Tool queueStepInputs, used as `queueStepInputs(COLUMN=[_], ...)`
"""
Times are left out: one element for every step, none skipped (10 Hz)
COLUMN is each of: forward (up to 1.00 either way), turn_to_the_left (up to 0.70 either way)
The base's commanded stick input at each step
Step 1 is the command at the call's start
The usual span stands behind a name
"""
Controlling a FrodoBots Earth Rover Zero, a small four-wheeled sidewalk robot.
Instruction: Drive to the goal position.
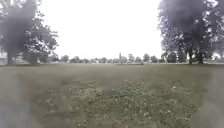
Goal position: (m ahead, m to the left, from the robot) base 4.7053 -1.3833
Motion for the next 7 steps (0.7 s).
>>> queueStepInputs(forward=[1.00,1.00,1.00,1.00,1.00,1.00,1.00], turn_to_the_left=[0.00,0.00,0.00,0.00,0.00,0.00,0.00])
